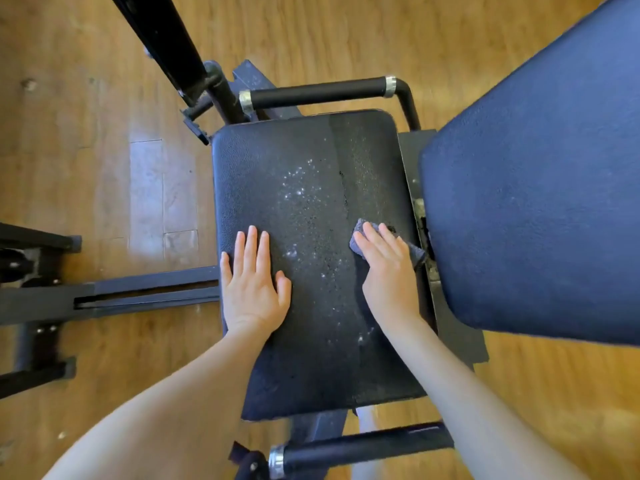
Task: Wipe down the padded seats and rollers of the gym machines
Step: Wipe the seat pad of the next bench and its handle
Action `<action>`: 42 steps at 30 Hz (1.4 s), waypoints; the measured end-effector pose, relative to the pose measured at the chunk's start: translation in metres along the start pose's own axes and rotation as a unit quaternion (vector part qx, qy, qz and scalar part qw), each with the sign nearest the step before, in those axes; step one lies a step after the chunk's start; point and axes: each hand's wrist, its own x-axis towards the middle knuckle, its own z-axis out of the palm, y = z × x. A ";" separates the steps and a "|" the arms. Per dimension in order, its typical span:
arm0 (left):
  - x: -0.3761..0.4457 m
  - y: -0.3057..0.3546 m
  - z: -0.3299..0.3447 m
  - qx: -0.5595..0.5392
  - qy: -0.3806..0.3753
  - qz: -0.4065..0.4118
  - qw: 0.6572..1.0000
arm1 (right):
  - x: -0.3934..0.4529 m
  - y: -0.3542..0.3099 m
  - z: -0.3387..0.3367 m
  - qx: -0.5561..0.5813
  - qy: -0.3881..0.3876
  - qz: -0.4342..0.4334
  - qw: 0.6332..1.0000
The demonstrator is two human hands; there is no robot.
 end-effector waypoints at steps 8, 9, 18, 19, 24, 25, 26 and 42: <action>-0.003 0.002 -0.001 -0.027 0.022 0.007 0.999 | -0.091 -0.009 -0.004 -0.001 0.023 0.016 1.000; -0.004 0.001 0.000 -0.028 0.025 0.008 0.999 | -0.100 -0.009 -0.003 -0.003 0.026 0.017 1.000; -0.004 0.000 0.002 -0.045 0.039 0.013 0.998 | -0.167 -0.018 -0.004 -0.008 0.005 0.027 1.000; -0.004 0.000 0.002 -0.047 0.040 0.013 0.998 | -0.173 -0.019 -0.005 -0.002 0.003 0.026 1.000; -0.003 0.000 0.001 -0.056 0.043 0.017 0.997 | -0.189 -0.016 -0.009 0.034 -0.035 0.006 0.999; -0.004 0.000 0.000 -0.056 0.041 0.017 0.997 | -0.193 -0.015 -0.009 0.035 -0.048 -0.010 0.998; -0.004 0.000 0.000 -0.055 0.039 0.017 0.998 | -0.197 -0.014 -0.010 0.038 -0.061 -0.024 0.997; 0.002 -0.002 -0.002 -0.037 0.002 -0.004 0.999 | 0.090 -0.016 -0.003 0.064 -0.046 -0.103 0.992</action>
